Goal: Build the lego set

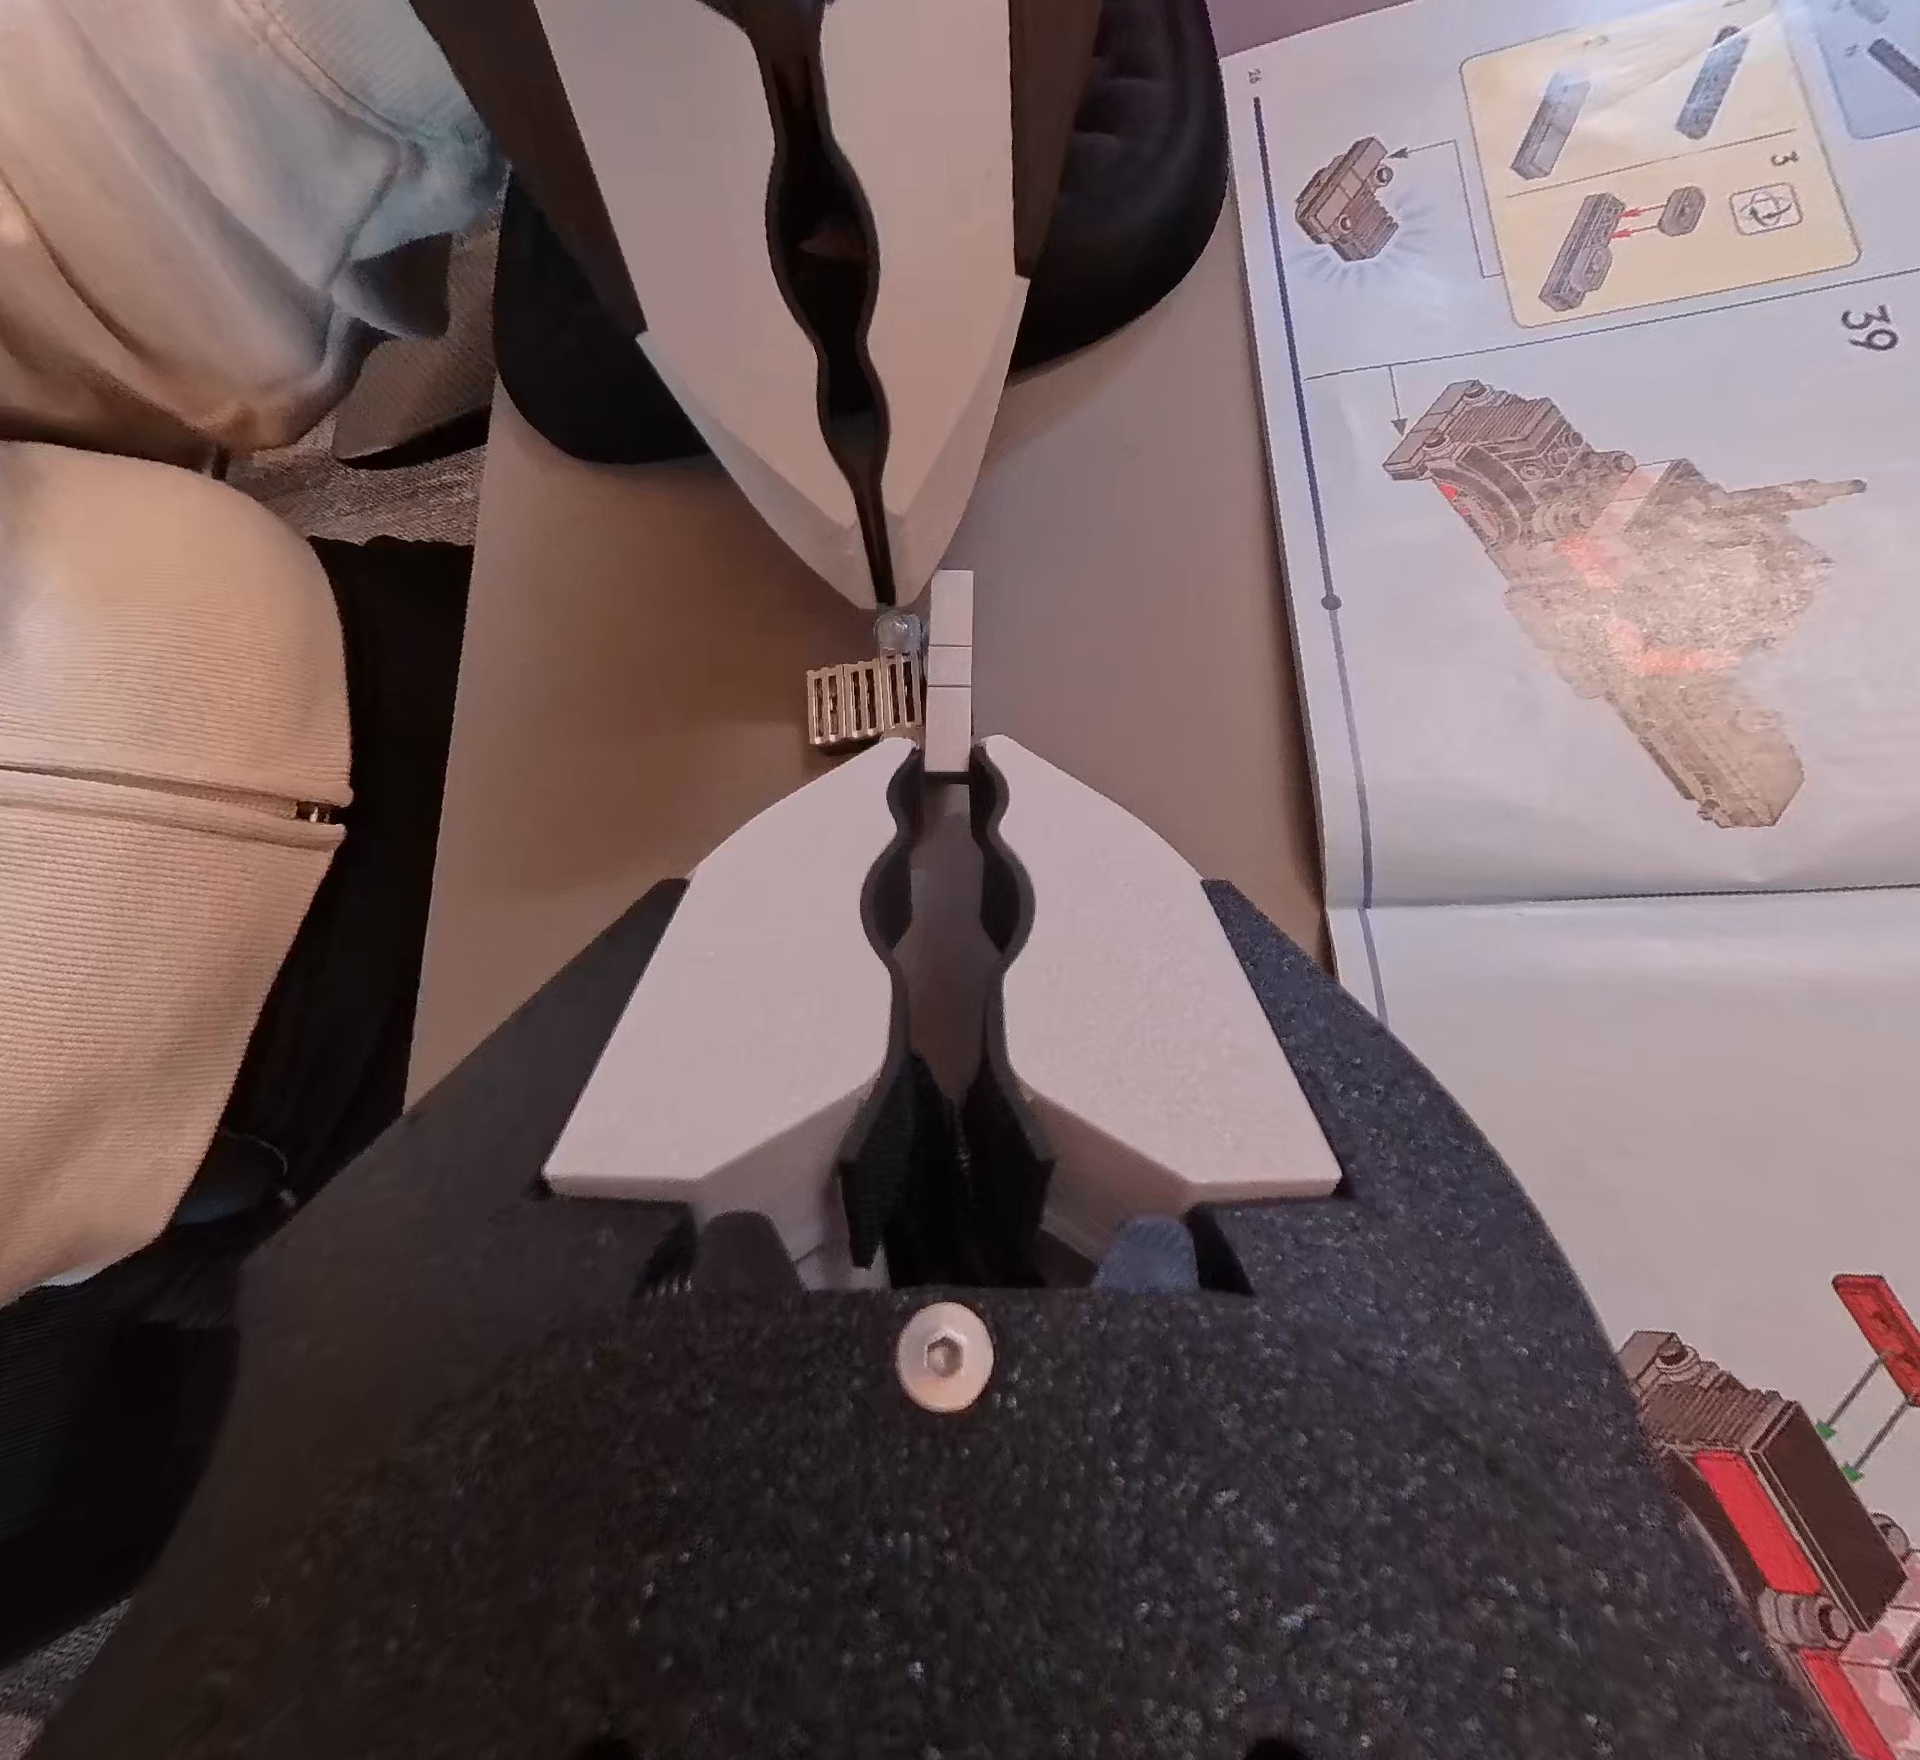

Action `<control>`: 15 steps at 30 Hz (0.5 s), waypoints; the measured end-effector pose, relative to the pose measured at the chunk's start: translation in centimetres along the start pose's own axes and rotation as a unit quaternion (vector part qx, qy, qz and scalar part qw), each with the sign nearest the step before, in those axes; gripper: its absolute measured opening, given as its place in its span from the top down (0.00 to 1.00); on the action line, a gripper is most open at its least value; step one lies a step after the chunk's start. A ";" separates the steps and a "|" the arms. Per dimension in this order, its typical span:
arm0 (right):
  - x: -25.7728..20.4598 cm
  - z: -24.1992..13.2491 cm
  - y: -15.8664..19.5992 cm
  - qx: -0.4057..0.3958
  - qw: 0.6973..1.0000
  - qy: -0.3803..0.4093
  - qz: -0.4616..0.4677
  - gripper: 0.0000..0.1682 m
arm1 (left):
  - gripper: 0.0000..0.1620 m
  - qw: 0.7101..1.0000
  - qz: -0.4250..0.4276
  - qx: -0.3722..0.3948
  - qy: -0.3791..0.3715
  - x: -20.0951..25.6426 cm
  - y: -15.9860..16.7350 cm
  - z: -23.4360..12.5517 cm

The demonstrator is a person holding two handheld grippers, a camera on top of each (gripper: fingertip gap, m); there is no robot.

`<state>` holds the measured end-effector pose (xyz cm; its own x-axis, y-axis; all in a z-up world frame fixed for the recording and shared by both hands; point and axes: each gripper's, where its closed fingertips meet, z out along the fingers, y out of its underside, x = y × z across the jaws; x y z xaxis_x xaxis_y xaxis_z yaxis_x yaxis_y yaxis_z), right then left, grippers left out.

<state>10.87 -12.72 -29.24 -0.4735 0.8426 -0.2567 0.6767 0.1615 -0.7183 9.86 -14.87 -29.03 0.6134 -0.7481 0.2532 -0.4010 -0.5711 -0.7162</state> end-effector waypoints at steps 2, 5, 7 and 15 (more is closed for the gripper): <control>0.1 0.0 -0.1 0.000 1.000 0.004 -0.005 0.95 | 0.99 1.000 0.002 0.006 -0.014 -0.3 0.0 -0.4; 0.0 0.0 -0.2 0.004 1.000 0.003 -0.009 0.95 | 0.96 0.999 -0.001 0.035 -0.019 -0.5 -0.5 -1.2; -0.1 0.1 -0.1 0.002 1.000 0.003 -0.016 0.95 | 0.95 0.999 0.000 0.033 -0.020 -0.6 -0.3 -1.1; -0.2 0.3 0.1 -0.010 0.999 0.008 -0.033 0.95 | 0.95 1.000 -0.020 -0.005 -0.012 -1.0 0.6 -0.2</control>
<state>10.83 -13.04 -29.50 -0.5083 0.8380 -0.1986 0.6559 0.2272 -0.7199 8.89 -14.56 -29.55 0.6457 -0.7162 0.2649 -0.3825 -0.6036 -0.6995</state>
